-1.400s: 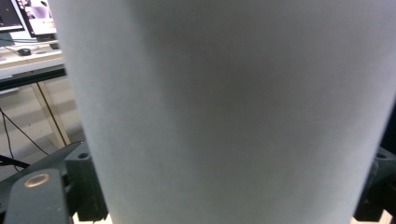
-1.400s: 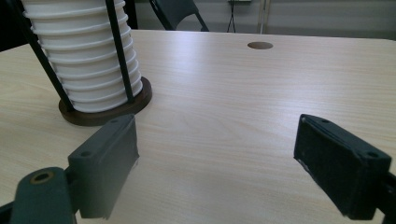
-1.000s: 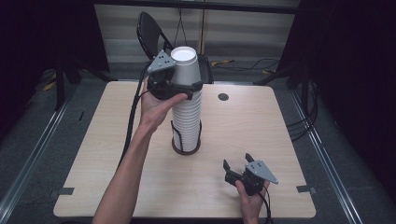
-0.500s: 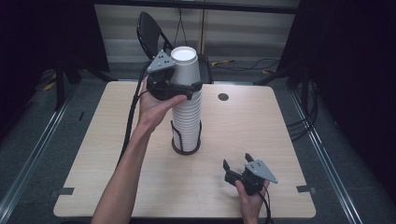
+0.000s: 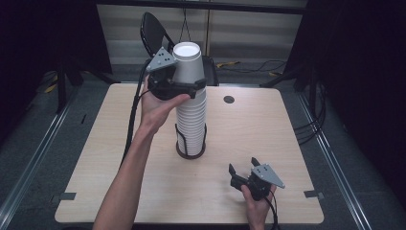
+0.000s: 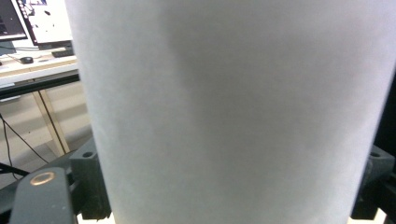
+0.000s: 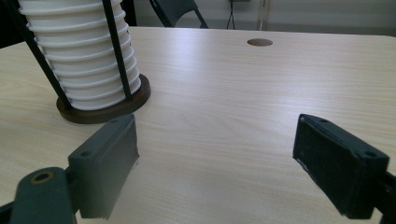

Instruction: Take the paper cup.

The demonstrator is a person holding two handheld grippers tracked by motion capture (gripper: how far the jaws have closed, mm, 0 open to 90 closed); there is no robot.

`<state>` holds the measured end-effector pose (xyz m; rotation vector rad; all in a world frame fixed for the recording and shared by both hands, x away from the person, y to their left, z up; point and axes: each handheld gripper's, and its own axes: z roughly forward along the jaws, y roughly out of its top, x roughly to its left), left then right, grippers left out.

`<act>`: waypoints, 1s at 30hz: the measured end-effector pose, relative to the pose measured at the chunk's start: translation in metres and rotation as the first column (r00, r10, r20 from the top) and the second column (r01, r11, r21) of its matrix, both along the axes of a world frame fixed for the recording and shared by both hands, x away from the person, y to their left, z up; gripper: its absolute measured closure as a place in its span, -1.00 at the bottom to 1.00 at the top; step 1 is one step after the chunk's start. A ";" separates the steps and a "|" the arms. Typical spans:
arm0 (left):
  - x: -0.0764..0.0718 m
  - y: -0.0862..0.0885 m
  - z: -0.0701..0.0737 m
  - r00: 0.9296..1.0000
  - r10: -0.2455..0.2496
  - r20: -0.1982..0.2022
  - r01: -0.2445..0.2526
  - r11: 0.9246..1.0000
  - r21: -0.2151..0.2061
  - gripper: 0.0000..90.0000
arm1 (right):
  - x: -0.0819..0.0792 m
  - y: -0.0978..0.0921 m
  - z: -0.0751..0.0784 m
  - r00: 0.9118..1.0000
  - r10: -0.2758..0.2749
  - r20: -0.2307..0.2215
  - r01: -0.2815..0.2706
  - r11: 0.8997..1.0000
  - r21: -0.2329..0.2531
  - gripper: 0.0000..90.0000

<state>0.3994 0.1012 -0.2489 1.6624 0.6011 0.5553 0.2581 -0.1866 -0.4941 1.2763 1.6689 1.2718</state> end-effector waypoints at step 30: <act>-0.005 0.007 0.029 0.997 0.038 0.064 -0.030 0.993 -0.117 -0.68 | 0.000 0.000 0.000 1.000 0.001 0.001 -0.001 1.000 0.001 -0.69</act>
